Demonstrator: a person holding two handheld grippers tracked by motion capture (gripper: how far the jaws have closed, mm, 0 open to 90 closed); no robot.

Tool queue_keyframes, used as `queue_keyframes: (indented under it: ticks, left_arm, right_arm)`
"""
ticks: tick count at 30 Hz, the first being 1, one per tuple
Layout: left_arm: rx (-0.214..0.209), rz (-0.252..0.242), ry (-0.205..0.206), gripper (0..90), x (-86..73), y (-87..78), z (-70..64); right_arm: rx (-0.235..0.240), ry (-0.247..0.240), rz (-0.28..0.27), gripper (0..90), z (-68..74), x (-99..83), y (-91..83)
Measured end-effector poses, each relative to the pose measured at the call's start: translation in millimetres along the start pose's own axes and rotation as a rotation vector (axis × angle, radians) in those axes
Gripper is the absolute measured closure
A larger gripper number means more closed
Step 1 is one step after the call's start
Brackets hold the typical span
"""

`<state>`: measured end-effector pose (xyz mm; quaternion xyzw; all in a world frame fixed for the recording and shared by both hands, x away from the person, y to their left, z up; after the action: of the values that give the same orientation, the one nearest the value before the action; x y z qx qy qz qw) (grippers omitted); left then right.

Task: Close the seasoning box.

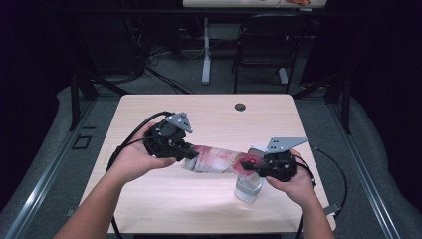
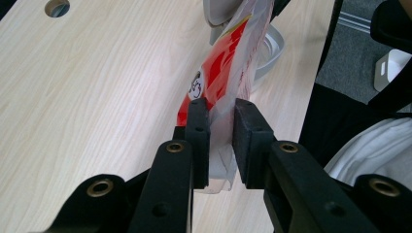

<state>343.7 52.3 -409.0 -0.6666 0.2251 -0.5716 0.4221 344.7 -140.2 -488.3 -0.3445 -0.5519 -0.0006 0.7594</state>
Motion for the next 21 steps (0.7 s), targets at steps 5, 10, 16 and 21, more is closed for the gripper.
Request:
queue_keyframes:
  ticks: [5, 10, 16, 21]
  left_arm:
    - [0.0, 0.004, -0.001, 77.7, 0.8, 0.0, -0.4]
    - [0.0, 0.003, -0.002, 77.7, 1.6, 0.0, -1.0]
    - [0.0, 0.006, -0.001, 77.7, 1.8, 0.0, -0.3]
    - [0.0, 0.009, 0.0, 77.7, 2.2, -0.2, -0.5]
  right_arm:
    - [-0.001, 0.002, 0.0, 87.2, -0.2, 0.0, -0.1]
    - [-0.003, 0.001, 0.001, 87.3, -0.3, -0.2, -0.2]
    - [-0.006, -0.003, 0.004, 87.2, -0.4, -0.3, -0.1]
    - [-0.006, -0.001, 0.003, 87.1, -0.6, -0.4, -0.2]
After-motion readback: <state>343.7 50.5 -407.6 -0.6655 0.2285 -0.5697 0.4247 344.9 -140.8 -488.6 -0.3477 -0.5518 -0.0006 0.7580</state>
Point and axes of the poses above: each handheld gripper's, and its own axes: y roughly forward along the jaws, x roughly out of its top, z roughly to its left, the point moved 9 cm from there along y, roughly forward along the jaws, and after that the axes turned 2 degrees about y, right-handed, at the moved point
